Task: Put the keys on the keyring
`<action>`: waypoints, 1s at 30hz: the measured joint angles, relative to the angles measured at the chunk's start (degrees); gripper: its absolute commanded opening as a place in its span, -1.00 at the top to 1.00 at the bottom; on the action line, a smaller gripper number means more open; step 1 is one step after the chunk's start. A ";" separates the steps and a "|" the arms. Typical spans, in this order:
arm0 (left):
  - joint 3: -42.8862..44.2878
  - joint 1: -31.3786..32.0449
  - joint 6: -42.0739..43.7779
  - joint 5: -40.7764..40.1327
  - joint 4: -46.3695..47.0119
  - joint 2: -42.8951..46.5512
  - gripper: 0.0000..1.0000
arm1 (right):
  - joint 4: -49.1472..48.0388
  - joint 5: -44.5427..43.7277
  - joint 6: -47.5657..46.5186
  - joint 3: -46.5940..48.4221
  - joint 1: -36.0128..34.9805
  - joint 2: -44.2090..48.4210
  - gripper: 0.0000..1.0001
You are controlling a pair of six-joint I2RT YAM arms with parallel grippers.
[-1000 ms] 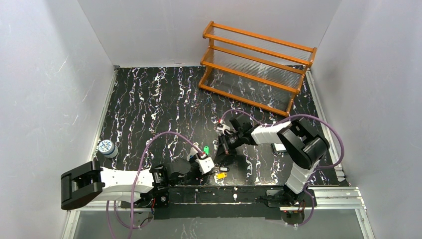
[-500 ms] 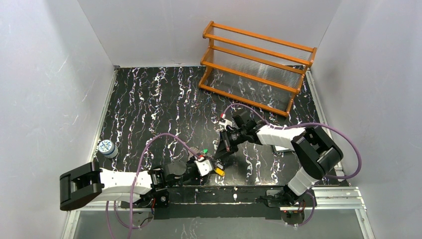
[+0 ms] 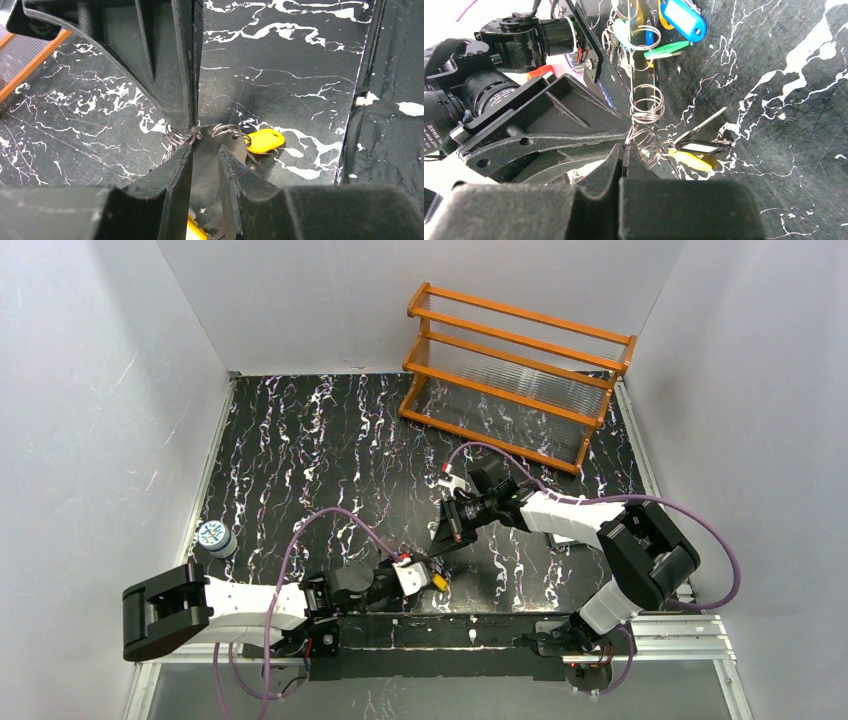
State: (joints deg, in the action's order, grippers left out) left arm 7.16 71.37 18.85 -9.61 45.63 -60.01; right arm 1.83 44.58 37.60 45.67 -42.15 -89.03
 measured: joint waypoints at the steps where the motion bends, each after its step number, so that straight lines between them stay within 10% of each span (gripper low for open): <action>1: 0.00 0.00 0.00 -0.02 0.28 -0.02 0.55 | -0.02 0.09 0.02 0.00 0.00 0.09 0.96; 9: 0.00 -0.02 -0.39 -1.07 1.36 0.09 1.00 | -0.15 1.05 0.04 0.00 -0.13 0.17 0.67; 22: -1.64 0.00 -2.23 -3.41 2.49 4.50 1.00 | -2.78 3.13 -0.59 0.00 -0.61 3.85 0.36; 30: -5.79 0.00 -9.57 -10.10 2.78 10.45 -0.01 | 1.29 -1.20 -6.86 0.11 -0.44 3.82 -0.05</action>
State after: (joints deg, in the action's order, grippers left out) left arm 1.37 71.37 9.28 -19.70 48.40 -49.56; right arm 3.11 43.38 30.74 45.78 -42.59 -85.21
